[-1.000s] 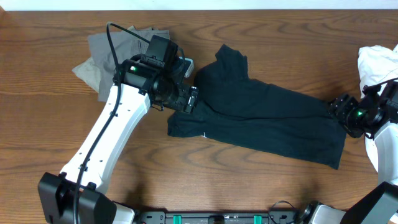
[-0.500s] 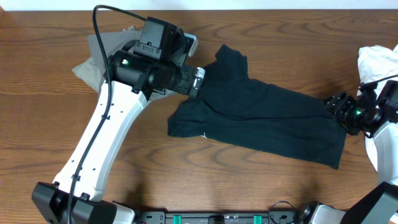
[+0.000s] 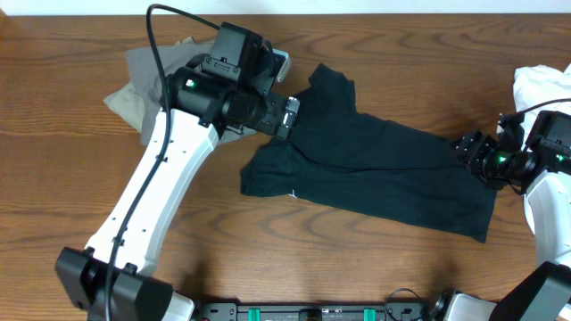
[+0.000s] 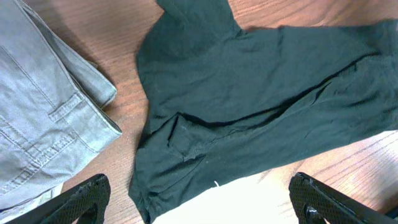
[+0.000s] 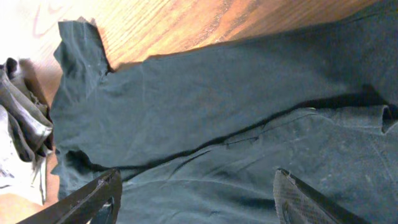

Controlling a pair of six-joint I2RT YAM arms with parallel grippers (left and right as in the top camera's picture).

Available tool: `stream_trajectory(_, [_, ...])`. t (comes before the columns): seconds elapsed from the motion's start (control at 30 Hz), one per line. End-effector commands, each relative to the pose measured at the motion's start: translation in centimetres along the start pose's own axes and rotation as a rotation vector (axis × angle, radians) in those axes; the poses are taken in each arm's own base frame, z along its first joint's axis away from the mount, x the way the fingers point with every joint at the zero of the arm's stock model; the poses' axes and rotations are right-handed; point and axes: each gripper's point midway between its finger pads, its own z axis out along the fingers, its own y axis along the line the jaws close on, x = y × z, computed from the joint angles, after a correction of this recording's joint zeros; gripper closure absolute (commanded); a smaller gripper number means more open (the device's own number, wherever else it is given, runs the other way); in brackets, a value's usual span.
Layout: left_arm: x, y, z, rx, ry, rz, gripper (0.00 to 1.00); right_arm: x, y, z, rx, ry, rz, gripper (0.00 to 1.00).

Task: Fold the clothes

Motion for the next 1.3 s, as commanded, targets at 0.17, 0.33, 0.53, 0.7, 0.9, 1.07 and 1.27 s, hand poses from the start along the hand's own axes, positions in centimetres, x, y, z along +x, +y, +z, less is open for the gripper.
stream_trajectory(0.17, [-3.2,0.1,5.3,0.017,0.057,0.099,0.06,0.0,2.4,0.2,-0.035,0.008,-0.168,0.26])
stream_trajectory(0.33, [-6.7,2.2,9.3,-0.01,0.017,0.134,0.05,0.1,4.3,0.4,-0.053,0.014,-0.27,0.26])
stream_trajectory(0.53, [-8.7,4.1,16.5,-0.01,-0.039,0.166,0.03,0.9,5.2,1.3,-0.017,0.029,-0.336,0.26])
stream_trajectory(0.7, [-9.8,5.1,21.5,-0.011,-0.099,0.182,0.04,1.2,5.4,1.5,-0.002,0.038,-0.353,0.26])
stream_trajectory(0.9, [-11.7,5.5,24.6,-0.009,-0.197,0.209,0.14,1.5,5.3,1.5,0.001,0.049,-0.348,0.27])
stream_trajectory(1.07, [-11.8,3.8,26.5,0.026,-0.226,0.242,0.17,1.6,4.8,1.5,0.029,0.052,-0.336,0.28])
stream_trajectory(1.27, [-10.5,3.3,29.5,0.019,-0.206,0.297,0.22,1.9,4.6,1.5,0.038,0.067,-0.325,0.28])
